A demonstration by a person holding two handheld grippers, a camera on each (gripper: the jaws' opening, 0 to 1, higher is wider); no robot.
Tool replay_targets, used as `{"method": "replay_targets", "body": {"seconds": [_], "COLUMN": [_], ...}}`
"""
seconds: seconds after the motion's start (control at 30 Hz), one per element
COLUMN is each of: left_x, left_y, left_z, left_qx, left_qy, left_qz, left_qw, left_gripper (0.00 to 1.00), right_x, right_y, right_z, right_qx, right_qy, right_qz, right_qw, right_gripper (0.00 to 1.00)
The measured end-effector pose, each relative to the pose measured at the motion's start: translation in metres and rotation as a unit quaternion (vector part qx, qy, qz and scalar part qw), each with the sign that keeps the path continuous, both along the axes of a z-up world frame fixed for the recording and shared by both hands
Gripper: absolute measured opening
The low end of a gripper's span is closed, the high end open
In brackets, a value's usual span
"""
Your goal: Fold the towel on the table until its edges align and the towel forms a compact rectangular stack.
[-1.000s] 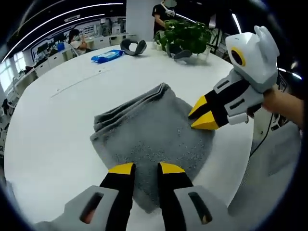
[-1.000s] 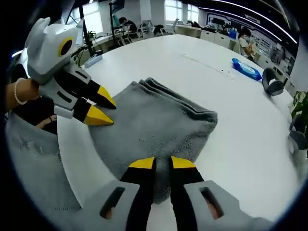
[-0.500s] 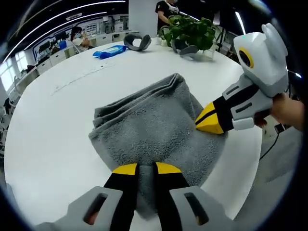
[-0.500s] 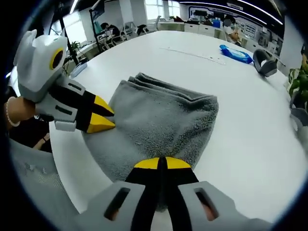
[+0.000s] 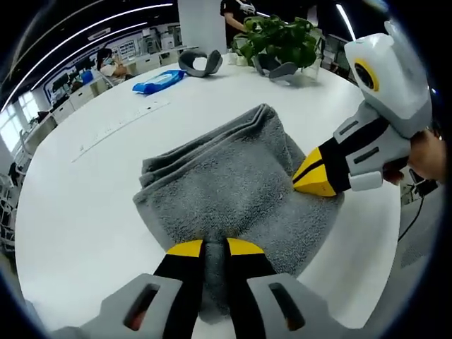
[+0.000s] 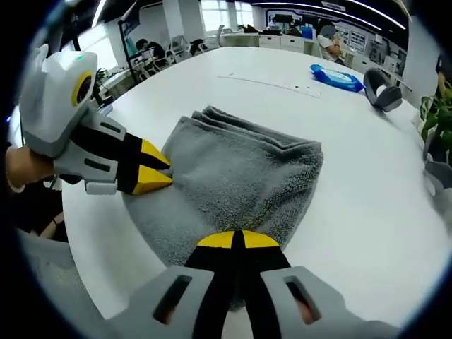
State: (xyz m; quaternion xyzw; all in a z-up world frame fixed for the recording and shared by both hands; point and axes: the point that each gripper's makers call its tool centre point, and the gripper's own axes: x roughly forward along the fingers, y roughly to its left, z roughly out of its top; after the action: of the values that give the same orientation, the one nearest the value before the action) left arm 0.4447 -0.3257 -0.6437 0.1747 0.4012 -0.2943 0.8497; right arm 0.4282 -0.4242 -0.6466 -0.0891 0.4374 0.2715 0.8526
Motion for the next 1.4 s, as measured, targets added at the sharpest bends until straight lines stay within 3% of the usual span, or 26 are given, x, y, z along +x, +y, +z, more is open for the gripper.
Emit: {"method": "replay_targets", "body": {"seconds": [0.4, 0.6, 0.7, 0.83, 0.9, 0.93, 1.03, 1.1, 1.2, 1.27, 1.3, 1.33, 1.4], "left_x": [0.031, 0.032, 0.03, 0.028, 0.032, 0.034, 0.03, 0.023, -0.001, -0.018, -0.022, -0.035, -0.049], "left_y": [-0.003, -0.003, -0.001, 0.001, 0.002, 0.001, 0.001, 0.005, 0.012, 0.018, 0.019, 0.025, 0.029], "left_z": [0.0, 0.0, 0.002, 0.01, 0.024, 0.036, 0.072, 0.091, 0.123, 0.134, 0.136, 0.145, 0.151], "left_qx": [0.003, -0.004, -0.023, -0.031, -0.055, -0.083, -0.167, -0.198, -0.255, -0.282, -0.287, -0.306, -0.32], "left_qy": [0.002, 0.009, 0.014, 0.011, 0.0, -0.016, -0.037, -0.058, -0.106, -0.12, -0.123, -0.146, -0.159], "left_qz": [-0.003, 0.004, 0.033, 0.039, 0.062, 0.072, 0.093, 0.095, 0.103, 0.113, 0.115, 0.122, 0.125], "left_qw": [1.0, 0.9999, 0.9991, 0.9987, 0.9965, 0.9938, 0.9808, 0.974, 0.9557, 0.9452, 0.9429, 0.9329, 0.9256], "left_gripper": [0.11, 0.11, 0.11, 0.11, 0.09, 0.09, 0.13, 0.16, 0.22, 0.24, 0.27, 0.29, 0.35], "right_x": [0.031, 0.032, 0.031, 0.03, 0.033, 0.034, 0.027, 0.018, 0.003, -0.01, -0.018, -0.022, -0.033], "right_y": [-0.003, -0.004, -0.004, -0.007, -0.009, -0.01, -0.009, -0.01, -0.012, -0.018, -0.022, -0.024, -0.031], "right_z": [-0.001, -0.001, 0.001, 0.013, 0.028, 0.04, 0.063, 0.085, 0.113, 0.128, 0.137, 0.142, 0.154], "right_qx": [-0.033, -0.043, -0.041, -0.025, -0.004, 0.008, 0.046, 0.071, 0.107, 0.122, 0.135, 0.144, 0.157], "right_qy": [-0.004, 0.002, 0.0, 0.002, -0.023, -0.046, -0.07, -0.102, -0.144, -0.166, -0.178, -0.186, -0.214], "right_qz": [0.004, 0.002, 0.0, -0.006, -0.026, -0.029, -0.031, -0.032, -0.035, -0.048, -0.058, -0.064, -0.075], "right_qw": [0.9995, 0.9991, 0.9992, 0.9997, 0.9994, 0.9985, 0.996, 0.9918, 0.9833, 0.9774, 0.973, 0.9699, 0.9612], "right_gripper": [0.0, 0.0, 0.0, 0.0, 0.0, 0.0, 0.0, 0.0, 0.0, 0.01, 0.01, 0.03, 0.07]}}
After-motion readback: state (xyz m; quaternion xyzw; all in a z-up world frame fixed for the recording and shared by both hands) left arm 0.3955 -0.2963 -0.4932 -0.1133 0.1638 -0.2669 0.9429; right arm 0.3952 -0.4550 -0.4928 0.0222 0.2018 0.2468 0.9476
